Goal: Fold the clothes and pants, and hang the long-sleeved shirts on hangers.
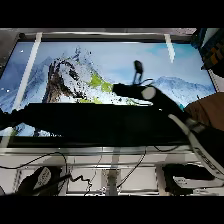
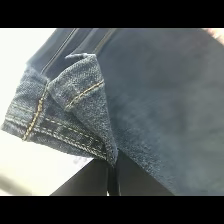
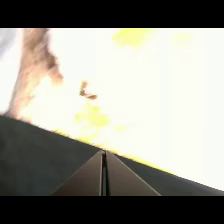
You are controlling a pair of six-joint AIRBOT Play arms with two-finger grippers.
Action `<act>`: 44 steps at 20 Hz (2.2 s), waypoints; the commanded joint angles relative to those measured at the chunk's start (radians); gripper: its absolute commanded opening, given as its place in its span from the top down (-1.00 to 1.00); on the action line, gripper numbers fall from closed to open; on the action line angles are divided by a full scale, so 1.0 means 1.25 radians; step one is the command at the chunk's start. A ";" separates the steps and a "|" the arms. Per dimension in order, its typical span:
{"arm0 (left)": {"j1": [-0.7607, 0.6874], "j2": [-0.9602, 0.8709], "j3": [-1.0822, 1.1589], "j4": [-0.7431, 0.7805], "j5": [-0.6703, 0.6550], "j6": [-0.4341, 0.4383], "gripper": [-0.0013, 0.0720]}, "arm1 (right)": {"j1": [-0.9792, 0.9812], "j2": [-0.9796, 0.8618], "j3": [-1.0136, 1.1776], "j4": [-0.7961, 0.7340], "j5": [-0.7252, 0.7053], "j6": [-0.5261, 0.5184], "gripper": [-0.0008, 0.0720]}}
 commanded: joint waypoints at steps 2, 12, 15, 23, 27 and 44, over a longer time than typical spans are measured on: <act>0.000 0.150 0.001 -0.306 0.128 0.164 0.91 | 0.160 -0.283 0.289 0.010 0.152 0.038 0.88; -0.134 0.277 -0.002 -0.527 0.123 0.168 0.91 | 0.376 -0.459 0.510 0.020 0.273 0.057 0.88; -0.256 0.248 -0.002 -0.528 0.123 0.168 0.91 | 0.333 -0.443 0.510 -0.119 0.310 0.096 0.88; -0.755 0.126 -0.002 -0.527 0.105 0.167 0.91 | -0.132 -0.241 0.510 -0.300 0.587 0.144 0.88; -1.015 -0.050 -0.002 -0.527 0.108 0.167 0.66 | -0.319 -0.110 0.510 -0.300 0.668 0.138 0.88; -0.204 0.162 -0.037 -0.068 -0.260 0.202 -0.19 | -0.509 0.034 0.510 -0.335 0.765 0.046 0.88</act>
